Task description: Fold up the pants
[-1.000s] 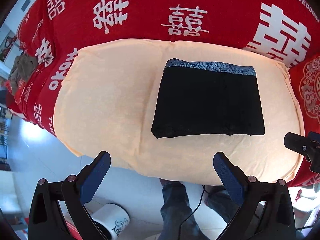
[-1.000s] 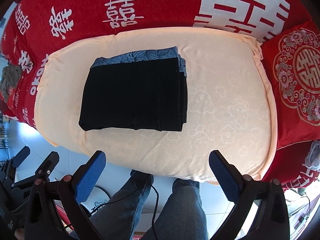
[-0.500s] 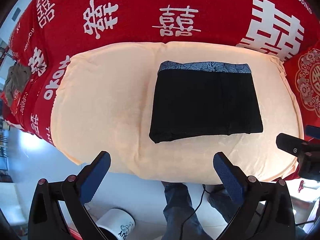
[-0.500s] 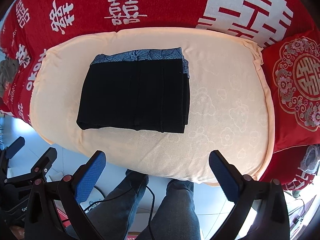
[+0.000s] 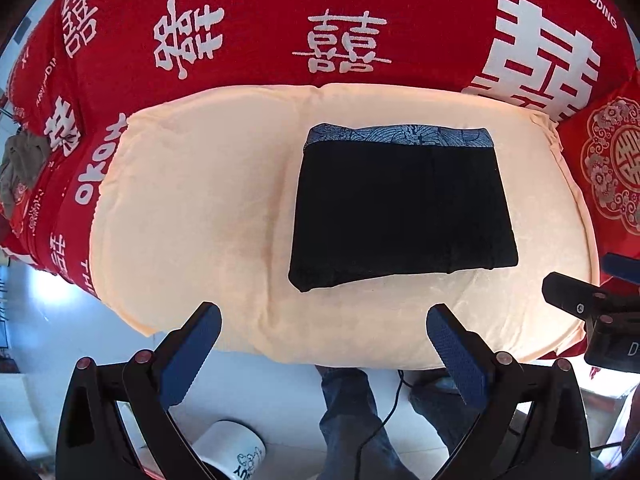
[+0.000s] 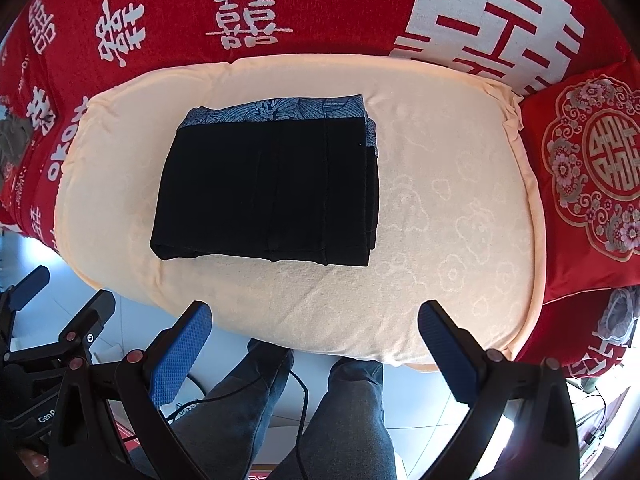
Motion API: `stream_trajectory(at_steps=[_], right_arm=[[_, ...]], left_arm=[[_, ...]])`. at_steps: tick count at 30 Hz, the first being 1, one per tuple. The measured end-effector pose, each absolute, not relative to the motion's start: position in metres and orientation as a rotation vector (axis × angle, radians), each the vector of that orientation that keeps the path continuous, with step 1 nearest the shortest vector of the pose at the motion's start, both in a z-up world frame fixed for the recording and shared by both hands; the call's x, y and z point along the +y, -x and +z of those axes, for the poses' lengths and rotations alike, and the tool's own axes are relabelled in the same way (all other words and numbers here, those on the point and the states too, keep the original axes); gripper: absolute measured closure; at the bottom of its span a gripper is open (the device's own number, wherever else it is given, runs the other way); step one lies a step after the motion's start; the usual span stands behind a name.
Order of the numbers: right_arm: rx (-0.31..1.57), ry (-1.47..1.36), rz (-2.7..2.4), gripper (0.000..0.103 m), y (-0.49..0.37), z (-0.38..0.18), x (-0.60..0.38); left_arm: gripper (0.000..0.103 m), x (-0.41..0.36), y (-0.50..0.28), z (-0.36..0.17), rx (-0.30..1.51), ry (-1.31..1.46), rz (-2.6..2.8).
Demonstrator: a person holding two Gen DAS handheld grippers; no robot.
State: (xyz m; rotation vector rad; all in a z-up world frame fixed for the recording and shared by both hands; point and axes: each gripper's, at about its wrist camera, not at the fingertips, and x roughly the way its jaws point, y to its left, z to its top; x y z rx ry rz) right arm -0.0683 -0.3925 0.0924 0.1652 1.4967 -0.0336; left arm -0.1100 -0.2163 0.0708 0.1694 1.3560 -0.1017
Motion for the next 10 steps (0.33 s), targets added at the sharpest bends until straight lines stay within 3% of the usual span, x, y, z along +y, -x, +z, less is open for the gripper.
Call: stream_trajectory(at_steps=[10], right_arm=[[1.498,-0.167,-0.039,0.0,0.0666,0.0918,-0.3946]], left_arm=[[0.0,-0.2183,0.1104,0.0735,1.335,-0.146,-0.108]])
